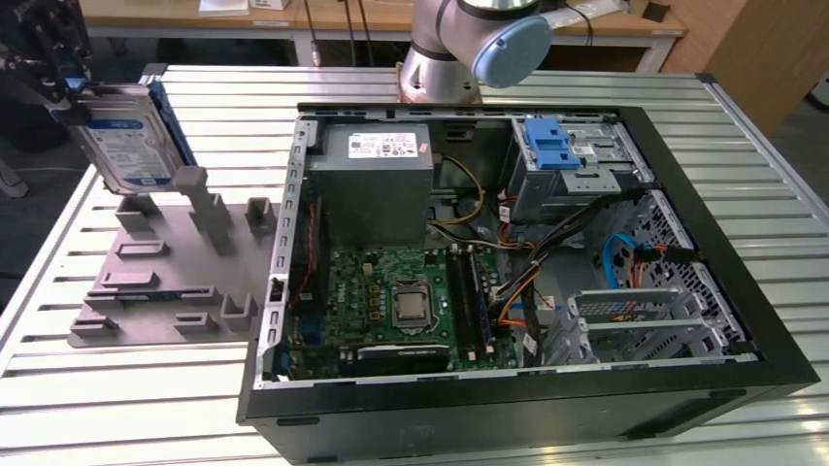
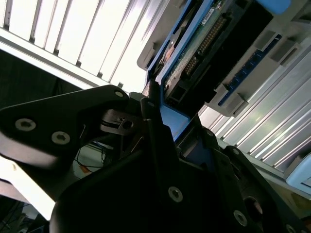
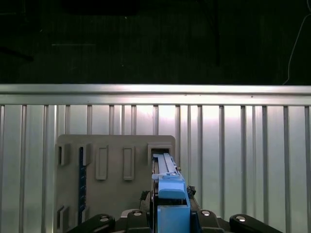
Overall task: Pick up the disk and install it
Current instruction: 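Pick up the disk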
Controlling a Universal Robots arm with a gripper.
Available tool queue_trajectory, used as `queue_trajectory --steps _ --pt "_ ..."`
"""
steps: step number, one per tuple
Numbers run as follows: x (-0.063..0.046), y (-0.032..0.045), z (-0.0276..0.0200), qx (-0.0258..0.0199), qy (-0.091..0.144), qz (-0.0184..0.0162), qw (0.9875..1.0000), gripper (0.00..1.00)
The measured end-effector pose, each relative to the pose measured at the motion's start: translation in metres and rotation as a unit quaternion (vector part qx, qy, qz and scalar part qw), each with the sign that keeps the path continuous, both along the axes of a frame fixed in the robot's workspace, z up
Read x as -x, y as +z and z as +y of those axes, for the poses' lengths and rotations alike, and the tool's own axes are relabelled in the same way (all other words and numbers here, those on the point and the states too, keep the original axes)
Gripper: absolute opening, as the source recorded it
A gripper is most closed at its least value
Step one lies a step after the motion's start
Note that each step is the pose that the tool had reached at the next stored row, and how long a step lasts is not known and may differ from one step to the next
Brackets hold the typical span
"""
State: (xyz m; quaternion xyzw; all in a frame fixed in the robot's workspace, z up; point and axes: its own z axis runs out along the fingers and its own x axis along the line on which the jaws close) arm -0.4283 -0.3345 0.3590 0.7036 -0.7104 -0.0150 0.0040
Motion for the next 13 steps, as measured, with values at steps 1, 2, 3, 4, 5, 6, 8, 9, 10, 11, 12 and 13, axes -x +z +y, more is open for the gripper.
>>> queue_trajectory --steps 1,2,3,4,5,6,8,9,10,11,12,13 --pt "0.0 0.0013 0.0 0.0 0.0 0.0 1.0 0.36" --pt "0.0 0.0025 0.0 -0.0001 0.0 -0.0001 1.0 0.36" --pt "0.0 0.0035 0.0 -0.0001 0.0 -0.0002 1.0 0.36" --pt "0.0 0.0046 0.0 -0.0002 0.0 -0.0003 1.0 0.36" --pt "0.0 0.0057 0.0 -0.0002 0.0 -0.0003 1.0 0.36" --pt "0.0 0.007 0.0 -0.0002 0.0 -0.0003 1.0 0.36" --pt "0.0 0.0094 0.0 -0.0002 0.0 -0.0004 1.0 0.36" --pt "0.0 0.0107 0.0 -0.0002 0.0 -0.0004 1.0 0.36" --pt "0.0 0.0118 0.0 -0.0003 0.0 -0.0005 1.0 0.36" --pt "0.0 0.0131 0.0 -0.0003 0.0 -0.0005 1.0 0.36" --pt "0.0 0.0143 0.0 -0.0003 0.0 -0.0006 1.0 0.36" --pt "0.0 0.0158 0.0 -0.0003 0.0 -0.0006 1.0 0.36"
